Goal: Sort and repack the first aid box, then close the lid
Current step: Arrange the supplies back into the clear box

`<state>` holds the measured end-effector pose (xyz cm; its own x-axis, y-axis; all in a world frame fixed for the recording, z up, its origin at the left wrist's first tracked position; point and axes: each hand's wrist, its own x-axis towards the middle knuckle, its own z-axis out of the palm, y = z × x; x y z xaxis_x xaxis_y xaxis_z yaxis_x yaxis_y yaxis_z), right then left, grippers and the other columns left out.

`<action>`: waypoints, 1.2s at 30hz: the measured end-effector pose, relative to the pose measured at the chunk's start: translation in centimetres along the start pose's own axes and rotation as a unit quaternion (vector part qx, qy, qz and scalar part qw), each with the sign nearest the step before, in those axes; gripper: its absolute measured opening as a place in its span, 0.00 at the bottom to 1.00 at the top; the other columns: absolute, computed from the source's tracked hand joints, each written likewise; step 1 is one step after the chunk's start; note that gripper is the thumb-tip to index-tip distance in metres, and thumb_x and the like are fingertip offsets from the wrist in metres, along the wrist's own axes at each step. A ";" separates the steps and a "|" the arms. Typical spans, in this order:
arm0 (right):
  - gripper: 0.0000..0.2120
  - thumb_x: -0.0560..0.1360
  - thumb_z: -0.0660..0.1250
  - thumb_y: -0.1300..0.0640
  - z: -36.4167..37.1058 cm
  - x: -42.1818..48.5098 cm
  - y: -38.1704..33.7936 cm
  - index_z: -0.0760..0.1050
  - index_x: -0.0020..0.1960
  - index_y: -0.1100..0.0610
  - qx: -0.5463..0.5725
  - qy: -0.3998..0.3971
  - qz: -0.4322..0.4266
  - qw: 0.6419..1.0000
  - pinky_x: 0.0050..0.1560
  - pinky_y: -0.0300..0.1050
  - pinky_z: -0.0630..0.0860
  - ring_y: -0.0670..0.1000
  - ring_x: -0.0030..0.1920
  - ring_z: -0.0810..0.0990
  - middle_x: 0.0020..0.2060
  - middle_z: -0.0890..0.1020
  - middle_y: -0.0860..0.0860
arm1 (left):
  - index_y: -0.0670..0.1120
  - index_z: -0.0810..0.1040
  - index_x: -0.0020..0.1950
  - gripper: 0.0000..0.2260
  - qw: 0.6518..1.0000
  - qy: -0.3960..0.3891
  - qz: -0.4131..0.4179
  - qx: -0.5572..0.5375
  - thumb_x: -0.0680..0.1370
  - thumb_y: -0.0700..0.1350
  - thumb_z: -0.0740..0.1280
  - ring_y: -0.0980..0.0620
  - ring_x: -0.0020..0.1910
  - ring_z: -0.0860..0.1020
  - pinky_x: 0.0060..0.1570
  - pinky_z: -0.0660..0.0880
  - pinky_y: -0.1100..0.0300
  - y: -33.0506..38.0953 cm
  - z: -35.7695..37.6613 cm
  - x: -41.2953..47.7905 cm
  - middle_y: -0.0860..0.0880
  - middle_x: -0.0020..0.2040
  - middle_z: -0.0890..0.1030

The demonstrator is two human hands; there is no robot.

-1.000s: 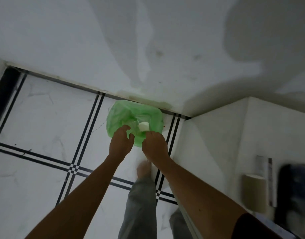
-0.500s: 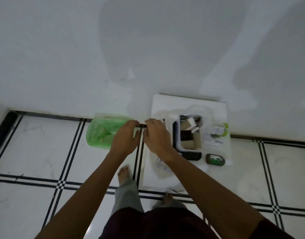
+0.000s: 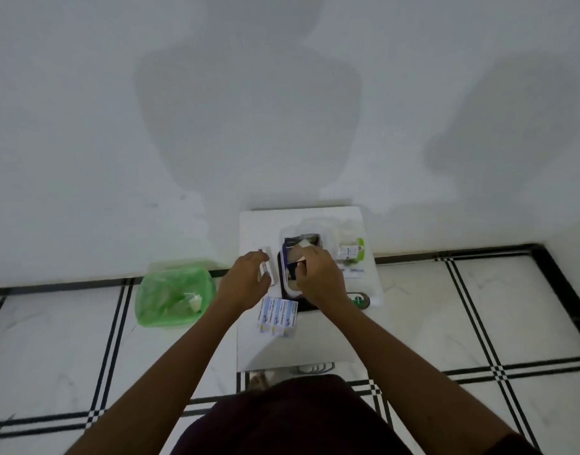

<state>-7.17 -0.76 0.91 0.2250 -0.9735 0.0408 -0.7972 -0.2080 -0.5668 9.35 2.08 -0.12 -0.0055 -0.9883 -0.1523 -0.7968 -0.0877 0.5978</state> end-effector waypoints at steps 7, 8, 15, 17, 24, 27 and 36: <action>0.13 0.75 0.61 0.62 -0.3 2.7 2.7 0.73 0.59 0.62 -0.001 0.001 0.079 0.997 0.49 0.46 0.75 0.56 0.53 0.77 0.53 0.79 0.58 | 0.43 0.66 0.70 0.27 0.997 -0.059 -0.033 0.025 0.72 0.45 0.69 0.44 0.68 0.67 0.65 0.67 0.51 -1.3 0.8 4.0 0.44 0.70 0.70; 0.14 0.74 0.61 0.62 -0.4 3.0 3.3 0.73 0.59 0.61 0.000 0.000 0.085 0.996 0.49 0.47 0.75 0.56 0.53 0.77 0.53 0.79 0.58 | 0.42 0.65 0.70 0.30 0.996 -0.070 -0.045 0.030 0.70 0.45 0.71 0.43 0.69 0.66 0.65 0.66 0.51 -1.8 1.1 4.2 0.43 0.70 0.69; 0.19 0.69 0.62 0.70 -1.1 6.9 9.3 0.72 0.60 0.64 -0.035 -0.039 0.082 0.995 0.52 0.51 0.75 0.60 0.57 0.74 0.56 0.77 0.61 | 0.41 0.56 0.75 0.44 0.975 -0.154 -0.131 0.094 0.65 0.47 0.76 0.42 0.75 0.56 0.70 0.62 0.47 -5.8 3.4 5.6 0.42 0.76 0.59; 0.21 0.68 0.62 0.72 -0.6 8.4 11.5 0.71 0.61 0.65 -0.061 -0.073 0.065 0.993 0.55 0.52 0.74 0.61 0.58 0.74 0.58 0.77 0.62 | 0.41 0.55 0.75 0.45 0.974 -0.146 -0.143 0.099 0.65 0.47 0.77 0.43 0.75 0.55 0.69 0.62 0.48 -6.3 4.6 6.2 0.43 0.76 0.58; 0.26 0.66 0.72 0.62 2.9 11.8 17.4 0.68 0.62 0.62 -0.217 -0.186 0.009 0.958 0.69 0.56 0.64 0.59 0.60 0.74 0.58 0.77 0.59 | 0.40 0.60 0.72 0.41 0.972 -0.125 -0.173 0.100 0.64 0.43 0.77 0.40 0.69 0.64 0.63 0.70 0.44 -7.6 7.7 7.7 0.40 0.70 0.66; 0.25 0.67 0.72 0.58 4.1 12.2 18.9 0.68 0.62 0.60 -0.255 -0.201 0.009 0.946 0.69 0.58 0.64 0.58 0.60 0.74 0.58 0.76 0.57 | 0.39 0.67 0.65 0.34 0.976 -0.096 -0.170 0.101 0.63 0.44 0.76 0.40 0.61 0.70 0.54 0.74 0.44 -7.9 8.3 7.6 0.40 0.62 0.72; 0.28 0.65 0.71 0.62 4.3 13.5 19.2 0.66 0.62 0.57 -0.232 -0.196 0.029 0.952 0.58 0.62 0.70 0.59 0.61 0.71 0.60 0.74 0.56 | 0.43 0.72 0.58 0.33 0.958 0.115 -0.261 0.038 0.61 0.61 0.75 0.45 0.56 0.75 0.48 0.73 0.49 -5.1 4.9 6.3 0.47 0.56 0.76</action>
<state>-17.02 -17.46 -12.97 0.2924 -0.8930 -0.3422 -0.9559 -0.2628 -0.1312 10.45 -3.06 -8.01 0.5319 -0.8145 -0.2319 -0.6963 -0.5764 0.4277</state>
